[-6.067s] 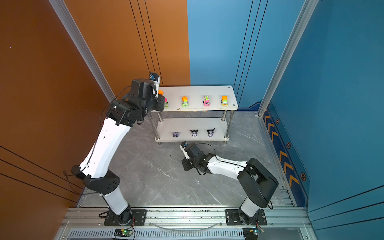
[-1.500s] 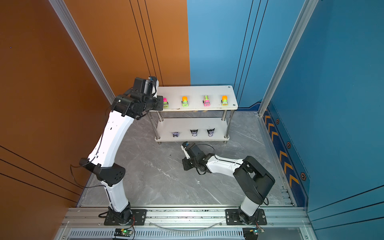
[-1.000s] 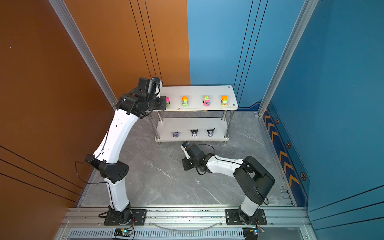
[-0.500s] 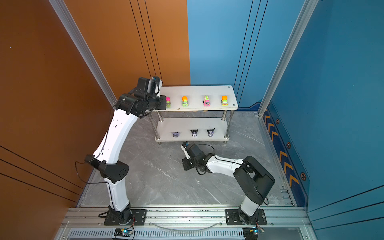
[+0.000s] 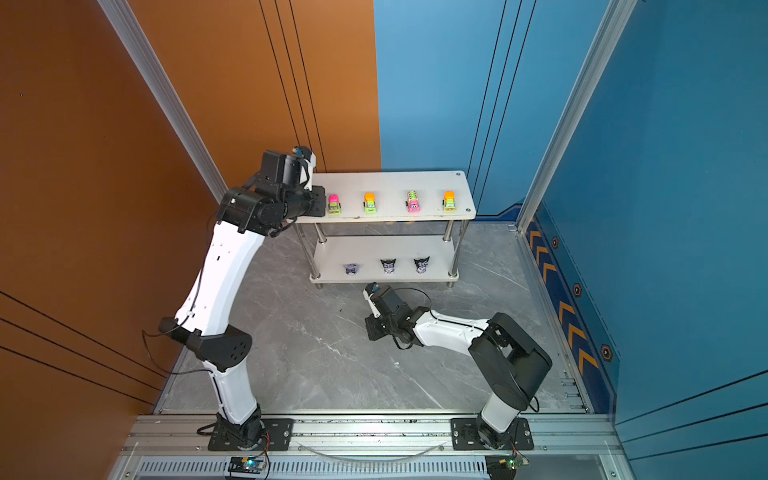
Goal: Place and organize the plastic toys onto the shelf
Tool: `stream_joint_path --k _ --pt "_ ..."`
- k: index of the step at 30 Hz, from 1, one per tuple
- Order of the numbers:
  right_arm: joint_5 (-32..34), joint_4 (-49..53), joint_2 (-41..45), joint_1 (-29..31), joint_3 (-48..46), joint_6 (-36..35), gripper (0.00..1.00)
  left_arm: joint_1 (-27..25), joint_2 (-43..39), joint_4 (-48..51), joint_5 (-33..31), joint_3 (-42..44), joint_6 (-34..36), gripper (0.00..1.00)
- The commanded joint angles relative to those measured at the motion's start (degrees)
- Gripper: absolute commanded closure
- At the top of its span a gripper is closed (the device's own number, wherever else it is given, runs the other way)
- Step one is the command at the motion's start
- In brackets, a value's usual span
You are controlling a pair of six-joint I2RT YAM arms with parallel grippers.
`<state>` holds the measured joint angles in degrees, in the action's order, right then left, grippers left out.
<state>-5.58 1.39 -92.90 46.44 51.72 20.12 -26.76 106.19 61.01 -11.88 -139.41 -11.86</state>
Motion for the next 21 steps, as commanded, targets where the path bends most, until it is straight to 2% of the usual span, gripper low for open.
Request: stream_joint_path --k 1,3,5,7,8,11,12,13,14,15,16,18,20,21 --pt "9.3 2.3 7.7 -0.3 -1.4 -2.9 1.0 -5.8 -5.2 -0.5 -4.6 5.4 3.6 0.8" --pt "15.1 3.3 12.3 -0.7 -2.3 -4.3 1.0 -9.5 -8.9 -4.6 -6.6 13.3 5.5 0.76" --pt "21.7 4.6 17.6 -1.1 -3.4 -5.7 1.0 -13.6 -15.1 -14.2 -9.3 26.3 7.5 0.65" --pt "28.6 5.2 23.1 -2.0 -5.2 -6.2 0.95 -17.1 -21.5 -25.2 -12.3 39.6 9.8 0.59" --pt "30.2 5.0 25.5 -2.4 -6.2 -6.2 0.89 -18.3 -24.7 -29.4 -14.1 45.4 10.1 0.58" --pt "36.7 5.7 32.6 -5.8 -10.2 -4.3 0.57 -19.4 -35.0 -41.4 -17.2 63.2 8.6 0.51" --pt "38.5 6.1 34.8 -8.3 -11.7 -3.4 0.51 -19.4 -38.2 -44.7 -19.0 69.2 7.6 0.42" --pt "40.5 6.7 36.8 -9.9 -13.2 -2.4 0.47 -19.2 -41.1 -47.8 -20.4 74.6 7.1 0.04" --pt "42.2 7.2 38.4 -11.2 -14.4 -1.3 0.44 -19.2 -43.2 -49.6 -21.9 79.0 6.6 0.02" --pt "44.0 7.5 40.1 -12.6 -16.1 -0.5 0.07 -19.0 -45.5 -53.0 -24.3 84.5 5.9 0.02" --pt "45.1 7.5 41.9 -14.3 -17.7 0.0 0.0 -18.6 -47.5 -56.3 -26.4 89.3 5.8 0.02" --pt "48.2 7.4 45.0 -17.1 -20.6 1.9 0.0 -16.7 -50.1 -65.5 -23.1 99.4 12.0 0.02" --pt "51.0 5.6 47.6 -20.0 -23.7 1.9 0.0 -16.4 -50.8 -75.4 -24.9 107.8 19.0 0.02" --pt "51.1 3.2 48.5 -21.7 -25.7 -0.3 0.0 -16.2 -50.4 -78.6 -26.6 111.4 21.5 0.02"
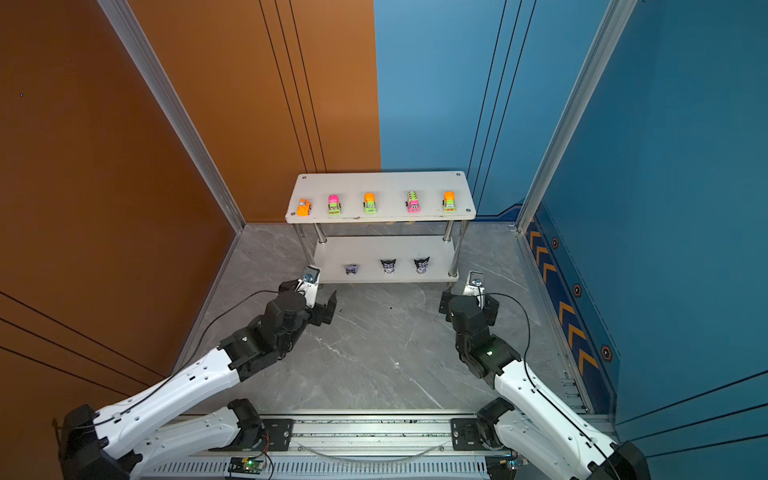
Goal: Place and organize the plastic toys onto the shelf
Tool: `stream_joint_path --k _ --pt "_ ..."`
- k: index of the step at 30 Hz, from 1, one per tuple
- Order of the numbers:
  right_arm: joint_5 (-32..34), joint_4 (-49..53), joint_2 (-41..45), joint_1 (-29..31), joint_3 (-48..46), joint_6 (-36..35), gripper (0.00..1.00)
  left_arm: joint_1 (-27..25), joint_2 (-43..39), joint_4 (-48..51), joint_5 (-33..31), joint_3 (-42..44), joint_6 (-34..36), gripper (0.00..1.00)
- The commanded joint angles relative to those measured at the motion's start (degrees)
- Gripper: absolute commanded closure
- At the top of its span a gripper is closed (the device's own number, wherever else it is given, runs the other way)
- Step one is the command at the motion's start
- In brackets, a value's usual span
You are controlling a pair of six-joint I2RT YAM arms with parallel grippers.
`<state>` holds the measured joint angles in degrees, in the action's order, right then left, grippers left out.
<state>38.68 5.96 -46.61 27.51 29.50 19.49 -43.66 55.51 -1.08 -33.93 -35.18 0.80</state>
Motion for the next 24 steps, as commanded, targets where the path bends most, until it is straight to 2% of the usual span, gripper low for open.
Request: stream_joint_path --k 1,3,5,7,9,11,13,15,18,19,20,21,22,23,24 --pt "5.3 -4.8 3.1 -4.4 -5.7 -3.6 0.0 1.3 1.3 -19.1 -7.0 9.3 9.9 0.02" --pt "3.8 -11.2 4.1 -7.5 -10.2 -6.7 0.0 4.0 3.6 -19.1 -12.9 11.0 9.2 0.02" --pt "0.5 -19.4 3.8 -10.7 -14.7 -9.7 0.0 8.2 6.2 -21.2 -11.8 12.9 10.5 0.02" --pt "-1.4 -25.8 1.6 -13.7 -18.1 -8.2 0.0 12.6 8.2 -26.4 -10.7 15.3 10.2 0.02" --pt "-5.1 -31.3 -4.7 -18.6 -19.1 -4.8 0.0 19.3 9.4 -30.0 -1.5 17.9 8.2 0.02" --pt "-9.8 -29.9 -11.5 -22.4 -14.9 -3.6 0.0 26.6 12.5 -36.4 4.1 20.0 6.4 0.02" --pt "-10.8 -35.0 -18.8 -23.9 -12.3 -4.2 0.0 29.4 14.6 -37.0 7.7 18.8 8.7 0.02" --pt "-11.6 -43.5 -25.7 -24.5 -11.0 -6.7 0.0 32.7 18.3 -41.9 10.8 18.1 8.7 0.02" --pt "-12.8 -49.9 -34.3 -24.9 -8.2 -10.1 0.0 37.3 22.2 -43.4 18.7 15.5 5.3 0.02" --pt "-15.3 -55.0 -37.5 -25.0 -8.5 -11.8 0.0 38.4 22.9 -42.1 20.7 14.3 3.3 0.02" --pt "-17.6 -51.2 -37.4 -24.1 -7.2 -13.4 0.0 39.5 23.4 -42.6 24.0 14.4 2.0 0.02" --pt "-19.3 -51.3 -37.9 -23.0 -6.9 -15.4 0.0 40.8 26.0 -49.1 28.8 16.4 1.9 0.02" --pt "-20.9 -57.5 -39.9 -22.6 -9.3 -16.6 0.0 41.2 29.8 -56.1 28.8 18.6 1.4 0.02" --pt "-20.4 -64.9 -42.1 -22.6 -11.4 -16.7 0.0 41.5 34.3 -65.9 27.9 20.7 0.6 0.02" --pt "-15.9 -67.8 -42.7 -21.6 -12.5 -16.6 0.0 41.8 37.8 -75.5 27.5 22.9 0.4 0.02"
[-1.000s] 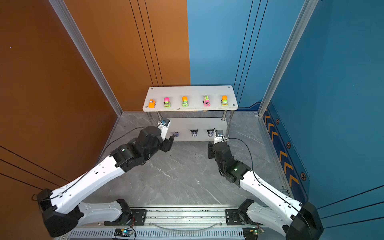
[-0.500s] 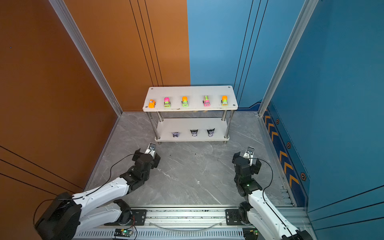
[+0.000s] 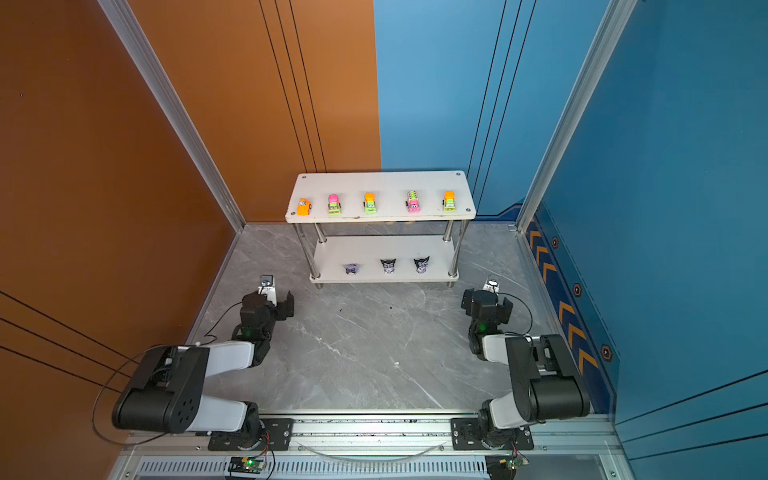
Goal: Place and organize the plastic toys onto the shelf
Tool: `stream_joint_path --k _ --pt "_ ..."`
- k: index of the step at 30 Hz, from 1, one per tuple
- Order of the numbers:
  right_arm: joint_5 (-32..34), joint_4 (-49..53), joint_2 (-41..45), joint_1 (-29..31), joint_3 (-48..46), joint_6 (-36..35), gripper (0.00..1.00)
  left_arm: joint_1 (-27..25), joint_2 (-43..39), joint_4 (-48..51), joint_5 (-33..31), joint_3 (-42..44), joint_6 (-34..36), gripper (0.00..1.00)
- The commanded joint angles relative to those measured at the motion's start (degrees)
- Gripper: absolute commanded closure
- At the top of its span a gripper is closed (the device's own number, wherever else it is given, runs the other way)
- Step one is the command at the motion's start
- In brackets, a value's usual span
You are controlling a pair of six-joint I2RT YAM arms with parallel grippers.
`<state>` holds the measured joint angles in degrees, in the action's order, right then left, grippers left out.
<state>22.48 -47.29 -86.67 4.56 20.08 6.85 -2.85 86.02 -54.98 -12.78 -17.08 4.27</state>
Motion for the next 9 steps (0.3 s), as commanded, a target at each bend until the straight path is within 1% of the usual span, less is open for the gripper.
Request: stream_joint_path --k 1,2,3,4,6,8,9 --pt "2.3 -11.1 -1.1 2.4 -2.6 -4.1 0.0 1.4 6.1 -21.2 5.7 5.8 -4.0 0.02" --pt "2.8 -9.6 -0.7 3.5 -2.1 -4.8 0.0 2.1 3.4 -16.5 5.2 5.5 -5.2 0.02" --pt "3.0 -14.0 -2.4 3.6 -2.8 -5.6 0.0 2.8 2.4 -11.5 5.8 3.8 -6.0 0.02" --pt "3.0 -14.2 -3.1 3.5 -2.5 -5.8 0.0 2.9 2.7 -8.6 7.2 1.6 -5.7 0.02" --pt "0.5 -6.4 -0.6 2.2 -0.8 -4.1 0.0 2.7 4.2 -5.8 10.0 -1.3 -4.0 0.02" --pt "0.6 -10.0 -2.3 2.2 -1.1 -4.6 0.0 2.5 2.8 -0.9 8.9 -2.5 -4.3 0.02" --pt "0.9 -8.8 -1.6 2.3 -1.0 -4.5 0.0 2.4 3.0 -0.8 7.8 -2.7 -4.6 0.02"
